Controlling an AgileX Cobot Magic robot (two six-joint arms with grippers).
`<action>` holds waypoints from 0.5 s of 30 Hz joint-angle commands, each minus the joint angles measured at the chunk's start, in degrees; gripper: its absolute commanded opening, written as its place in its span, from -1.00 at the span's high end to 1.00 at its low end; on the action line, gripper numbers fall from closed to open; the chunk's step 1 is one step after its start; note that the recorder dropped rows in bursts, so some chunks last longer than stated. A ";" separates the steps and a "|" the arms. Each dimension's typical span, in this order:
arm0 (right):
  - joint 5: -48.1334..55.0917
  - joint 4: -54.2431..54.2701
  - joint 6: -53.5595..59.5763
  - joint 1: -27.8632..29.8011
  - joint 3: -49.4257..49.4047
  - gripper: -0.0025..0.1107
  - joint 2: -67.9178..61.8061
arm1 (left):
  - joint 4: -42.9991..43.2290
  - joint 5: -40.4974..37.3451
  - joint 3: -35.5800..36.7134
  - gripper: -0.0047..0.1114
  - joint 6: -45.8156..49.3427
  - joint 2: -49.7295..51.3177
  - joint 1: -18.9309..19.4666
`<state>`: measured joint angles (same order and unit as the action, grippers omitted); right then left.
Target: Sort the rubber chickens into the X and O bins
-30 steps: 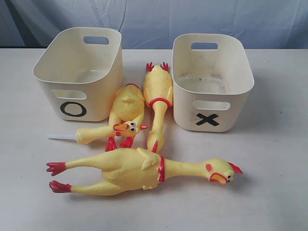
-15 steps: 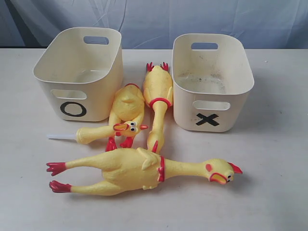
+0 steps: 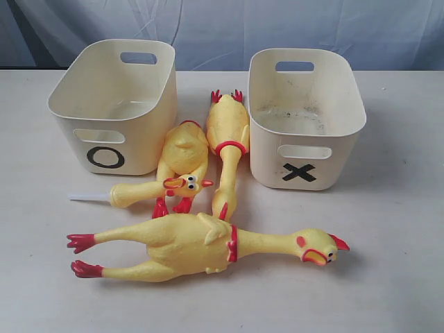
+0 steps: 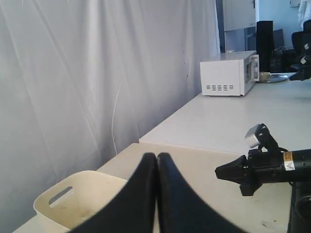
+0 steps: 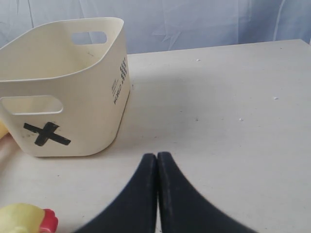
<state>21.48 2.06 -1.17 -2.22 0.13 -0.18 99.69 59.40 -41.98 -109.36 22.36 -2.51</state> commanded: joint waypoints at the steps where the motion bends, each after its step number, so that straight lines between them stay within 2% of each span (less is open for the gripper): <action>1: -0.69 -0.06 0.02 -0.19 -0.13 0.96 0.18 | 0.26 -0.86 1.98 0.92 -9.00 2.50 -0.38; 6: -0.69 -0.06 0.02 -0.19 -0.13 0.96 0.18 | 0.26 -0.88 10.50 0.92 -8.86 9.17 -0.38; 10: -0.69 -0.06 0.02 -0.19 -0.13 0.96 0.18 | 0.26 3.55 15.85 0.92 -6.91 22.14 -0.47; 12: -0.69 -0.06 0.02 -0.19 -0.13 0.96 0.18 | 0.26 -0.13 15.85 0.92 -6.26 25.13 -0.47; 14: -0.69 -0.06 0.02 -0.19 -0.13 0.96 0.18 | 0.26 -7.36 15.85 0.92 -3.96 27.35 -0.47; 15: -0.69 -0.06 0.02 -0.19 -0.13 0.96 0.18 | 0.26 -18.35 15.85 0.92 -4.68 29.36 -0.47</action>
<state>21.48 2.06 -1.17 -2.22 0.13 -0.18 100.62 53.66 -26.27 -114.47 49.24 -2.80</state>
